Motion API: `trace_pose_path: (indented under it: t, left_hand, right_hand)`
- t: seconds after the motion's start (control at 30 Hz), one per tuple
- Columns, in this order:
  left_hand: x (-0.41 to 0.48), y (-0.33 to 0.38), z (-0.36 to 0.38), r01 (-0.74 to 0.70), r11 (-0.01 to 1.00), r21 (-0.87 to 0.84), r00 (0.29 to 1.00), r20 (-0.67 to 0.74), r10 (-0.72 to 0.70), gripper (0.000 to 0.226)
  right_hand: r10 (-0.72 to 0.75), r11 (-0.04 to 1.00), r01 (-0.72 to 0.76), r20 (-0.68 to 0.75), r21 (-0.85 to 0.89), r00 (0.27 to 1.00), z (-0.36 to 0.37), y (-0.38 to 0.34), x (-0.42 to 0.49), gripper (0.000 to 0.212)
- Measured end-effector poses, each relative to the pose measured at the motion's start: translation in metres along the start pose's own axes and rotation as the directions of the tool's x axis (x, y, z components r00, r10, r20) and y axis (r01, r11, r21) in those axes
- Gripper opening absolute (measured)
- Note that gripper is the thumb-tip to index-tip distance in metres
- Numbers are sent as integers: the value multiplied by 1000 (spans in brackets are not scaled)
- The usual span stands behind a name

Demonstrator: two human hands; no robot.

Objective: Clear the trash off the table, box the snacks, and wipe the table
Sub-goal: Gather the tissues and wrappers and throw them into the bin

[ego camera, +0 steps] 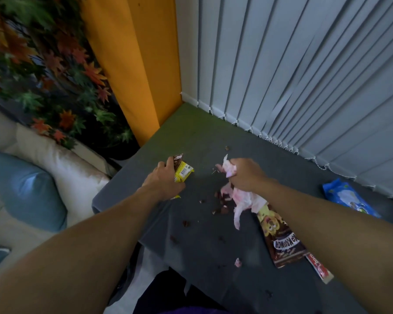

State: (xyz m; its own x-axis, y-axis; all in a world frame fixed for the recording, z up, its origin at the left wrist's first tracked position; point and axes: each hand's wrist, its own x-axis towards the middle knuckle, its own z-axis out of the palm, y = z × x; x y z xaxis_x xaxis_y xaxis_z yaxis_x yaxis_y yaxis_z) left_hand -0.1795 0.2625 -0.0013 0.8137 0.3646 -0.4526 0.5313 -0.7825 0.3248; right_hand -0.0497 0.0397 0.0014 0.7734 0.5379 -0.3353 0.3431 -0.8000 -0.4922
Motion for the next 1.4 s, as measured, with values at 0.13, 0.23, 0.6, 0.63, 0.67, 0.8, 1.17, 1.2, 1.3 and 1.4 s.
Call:
trace_pose_path:
  t: [0.13, 0.23, 0.6, 0.63, 0.67, 0.8, 1.17, 1.2, 1.3, 1.4]
  left_hand:
    - [-1, 13, -8, -30, 1000, -4, 999, -41, 30, 95]
    - [-2, 22, -15, -59, 998, -2, 997, -55, 58, 98]
    - [-22, 5, -33, -86, 996, 26, 992, -90, 88, 98]
    - [-25, -1, -35, -81, 996, 26, 992, -97, 83, 99]
    - [-28, -7, -38, -75, 997, 22, 992, -104, 77, 99]
    - [-45, -36, -46, -58, 998, 0, 990, -132, 57, 100]
    - [-146, -173, -66, 98, 984, -146, 962, -238, -131, 98]
    - [-156, -187, -66, 109, 979, -170, 958, -246, -149, 96]
    - [-185, -227, -61, 151, 963, -222, 939, -273, -210, 89]
    - [-211, -267, -51, 217, 940, -262, 922, -260, -286, 91]
  right_hand:
    - [-9, 1000, 11, -98, 19, 995, -35, -8, -7, 32]
    - [-26, 999, 21, -178, -29, 984, -47, -12, -6, 33]
    - [-192, 975, 156, -240, -160, 952, -31, -50, -15, 22]
    - [-207, 972, 172, -237, -163, 949, -27, -56, -17, 20]
    - [-224, 968, 188, -233, -168, 946, -23, -62, -19, 19]
    - [-264, 955, 224, -211, -196, 941, -5, -91, -25, 17]
    - [-409, 907, 393, -89, -153, 908, 83, -227, -54, 29]
    - [-428, 898, 416, -71, -142, 901, 93, -240, -58, 33]
    - [-478, 876, 475, -26, -85, 878, 125, -276, -65, 39]
    - [-515, 856, 513, 0, -65, 857, 158, -309, -70, 33]
